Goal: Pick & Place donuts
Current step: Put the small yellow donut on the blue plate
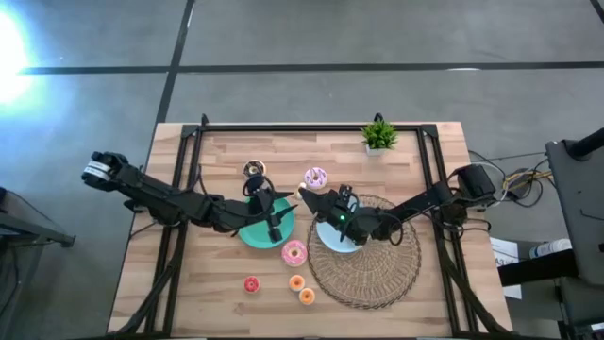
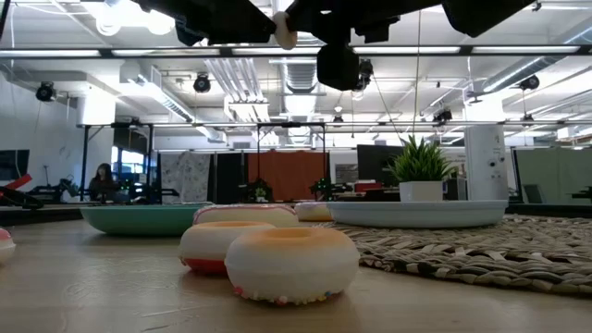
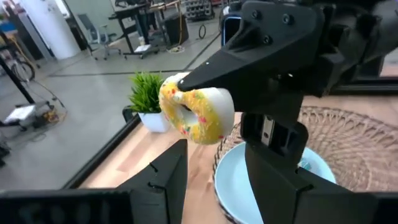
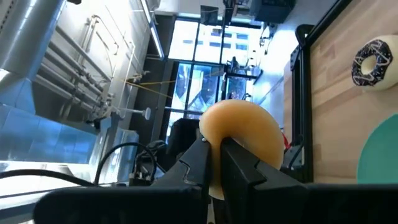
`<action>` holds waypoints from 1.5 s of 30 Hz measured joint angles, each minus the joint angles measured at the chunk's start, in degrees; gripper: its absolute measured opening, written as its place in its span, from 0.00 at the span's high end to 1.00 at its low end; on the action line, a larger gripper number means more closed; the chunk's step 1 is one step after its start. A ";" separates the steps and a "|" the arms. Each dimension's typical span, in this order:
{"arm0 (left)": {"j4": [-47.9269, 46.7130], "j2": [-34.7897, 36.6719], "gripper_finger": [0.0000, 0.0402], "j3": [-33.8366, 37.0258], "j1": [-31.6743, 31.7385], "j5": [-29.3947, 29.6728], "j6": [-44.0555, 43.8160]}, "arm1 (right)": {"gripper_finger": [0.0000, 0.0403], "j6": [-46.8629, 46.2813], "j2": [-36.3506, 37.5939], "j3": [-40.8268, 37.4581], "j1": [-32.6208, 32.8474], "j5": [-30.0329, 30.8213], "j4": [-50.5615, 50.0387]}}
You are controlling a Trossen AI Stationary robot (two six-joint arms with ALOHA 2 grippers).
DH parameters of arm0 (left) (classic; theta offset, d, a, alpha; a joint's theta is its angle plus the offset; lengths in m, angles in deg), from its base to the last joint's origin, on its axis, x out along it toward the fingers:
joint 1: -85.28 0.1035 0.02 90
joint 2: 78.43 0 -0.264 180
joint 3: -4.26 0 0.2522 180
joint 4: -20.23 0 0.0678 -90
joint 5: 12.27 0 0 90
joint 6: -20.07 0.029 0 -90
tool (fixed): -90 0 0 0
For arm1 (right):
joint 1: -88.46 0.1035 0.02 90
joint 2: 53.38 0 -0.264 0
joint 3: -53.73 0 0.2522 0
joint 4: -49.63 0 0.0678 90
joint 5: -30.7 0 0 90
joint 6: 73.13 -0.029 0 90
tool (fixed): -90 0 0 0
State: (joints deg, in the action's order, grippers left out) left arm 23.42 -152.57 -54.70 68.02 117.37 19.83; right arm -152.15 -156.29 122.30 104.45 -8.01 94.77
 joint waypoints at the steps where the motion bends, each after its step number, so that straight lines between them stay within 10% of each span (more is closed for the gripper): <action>1: 0.04 0.04 0.66 0.04 0.00 0.03 -0.91 | 0.95 0.37 0.02 -0.08 -0.09 -0.05 0.00; 29: 4.97 -2.87 0.72 -0.28 2.99 0.37 0.13 | 0.94 2.73 0.04 -0.07 -0.88 -2.06 -0.11; 37: 3.61 -2.89 0.97 -1.27 3.18 -0.53 2.91 | 0.78 4.50 0.17 -0.07 -0.34 -2.92 -0.02; 45: -0.86 -2.91 1.00 -1.89 3.17 -1.49 3.18 | 0.55 7.52 2.68 -3.84 0.18 -9.88 -0.34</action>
State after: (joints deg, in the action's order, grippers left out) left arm 22.56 -155.48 -56.59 71.19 115.88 23.01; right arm -144.63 -153.62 118.46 104.63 -17.89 94.43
